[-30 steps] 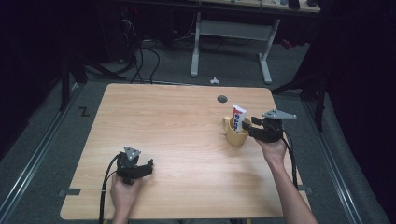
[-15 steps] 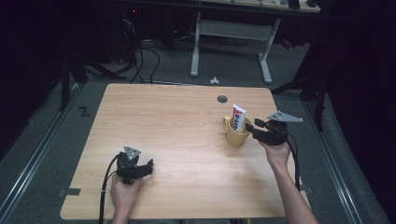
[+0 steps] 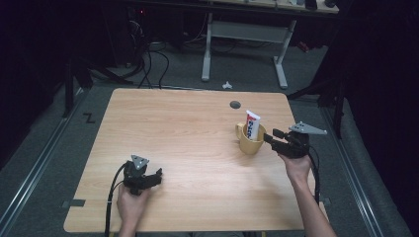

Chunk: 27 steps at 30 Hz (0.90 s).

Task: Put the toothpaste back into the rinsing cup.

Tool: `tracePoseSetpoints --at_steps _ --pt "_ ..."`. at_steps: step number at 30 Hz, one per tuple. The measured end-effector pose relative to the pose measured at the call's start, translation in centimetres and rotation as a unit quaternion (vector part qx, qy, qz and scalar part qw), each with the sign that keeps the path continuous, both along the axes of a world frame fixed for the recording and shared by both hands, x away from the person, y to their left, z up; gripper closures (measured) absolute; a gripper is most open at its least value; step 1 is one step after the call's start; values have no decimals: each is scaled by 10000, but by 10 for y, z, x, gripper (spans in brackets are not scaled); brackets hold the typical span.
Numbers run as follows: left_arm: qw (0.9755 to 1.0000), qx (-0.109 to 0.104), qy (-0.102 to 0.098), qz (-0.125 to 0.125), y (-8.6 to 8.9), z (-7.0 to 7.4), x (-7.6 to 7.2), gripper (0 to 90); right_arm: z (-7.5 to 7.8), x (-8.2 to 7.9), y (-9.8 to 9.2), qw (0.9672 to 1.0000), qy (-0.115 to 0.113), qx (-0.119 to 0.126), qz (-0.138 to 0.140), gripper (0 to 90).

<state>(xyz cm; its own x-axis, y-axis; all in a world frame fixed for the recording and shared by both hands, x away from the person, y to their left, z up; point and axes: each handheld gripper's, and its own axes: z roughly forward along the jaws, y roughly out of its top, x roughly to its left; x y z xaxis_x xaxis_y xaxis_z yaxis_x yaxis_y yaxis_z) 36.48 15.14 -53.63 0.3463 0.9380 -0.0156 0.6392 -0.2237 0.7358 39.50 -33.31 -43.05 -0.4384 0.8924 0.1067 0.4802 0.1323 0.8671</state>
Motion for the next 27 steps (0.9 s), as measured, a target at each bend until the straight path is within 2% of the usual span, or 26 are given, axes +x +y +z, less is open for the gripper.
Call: tracePoseSetpoints --at_steps 12,27 --pt "10000 -1 -3 -2 0 0 0 216 1 -12 -7 9999 -57 96 -4 500" --pt "10000 1 -4 -2 0 0 0 217 -1 -25 -14 9998 -26 200 -28 502"
